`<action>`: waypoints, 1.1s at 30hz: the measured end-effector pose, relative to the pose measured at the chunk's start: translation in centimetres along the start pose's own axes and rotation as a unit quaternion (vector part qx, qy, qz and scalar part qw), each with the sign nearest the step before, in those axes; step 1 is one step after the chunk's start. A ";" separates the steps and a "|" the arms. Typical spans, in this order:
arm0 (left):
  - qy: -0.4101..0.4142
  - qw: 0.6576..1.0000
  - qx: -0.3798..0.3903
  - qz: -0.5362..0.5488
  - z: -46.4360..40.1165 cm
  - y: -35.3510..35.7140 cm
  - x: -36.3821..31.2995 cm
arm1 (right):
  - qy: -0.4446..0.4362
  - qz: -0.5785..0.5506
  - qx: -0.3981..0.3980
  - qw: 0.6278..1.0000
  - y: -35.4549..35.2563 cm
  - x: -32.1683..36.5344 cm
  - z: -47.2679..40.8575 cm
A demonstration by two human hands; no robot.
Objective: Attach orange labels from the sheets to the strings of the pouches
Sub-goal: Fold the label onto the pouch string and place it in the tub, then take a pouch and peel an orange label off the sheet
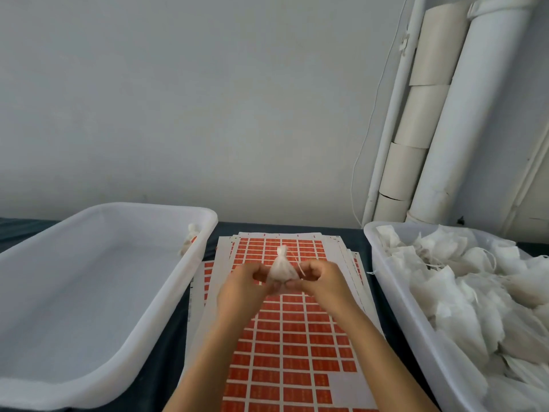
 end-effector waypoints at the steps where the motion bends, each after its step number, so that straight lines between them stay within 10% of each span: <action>1: 0.003 1.000 -0.009 0.008 -0.7 -0.8 -0.7 | -0.002 -0.025 -0.016 1.000 -0.5 1.0 -0.6; 9: -0.030 0.992 -0.105 0.063 -7.8 -10.0 -3.1 | -0.061 -0.145 -0.098 0.983 -0.8 8.7 -6.6; 17: -0.087 0.987 -0.068 0.119 -10.4 -16.3 5.3 | -0.071 -0.129 0.033 0.989 8.7 13.1 -11.1; 26: -0.154 0.964 -0.104 0.188 -11.4 -15.5 15.1 | -0.117 0.106 0.048 0.986 15.9 14.6 -13.7; 33: -0.171 0.970 -0.103 0.139 -12.7 -13.8 18.0 | -0.136 0.397 0.080 0.904 18.7 15.0 -15.3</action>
Point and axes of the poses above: each hand's wrist, its own z-axis away from the middle knuckle, its own y-axis out of the palm, x = y × z, the point moved 9 cm from there along -z, towards the middle knuckle, and after that the axes turned 2 degrees about y, right-handed, at the moved point
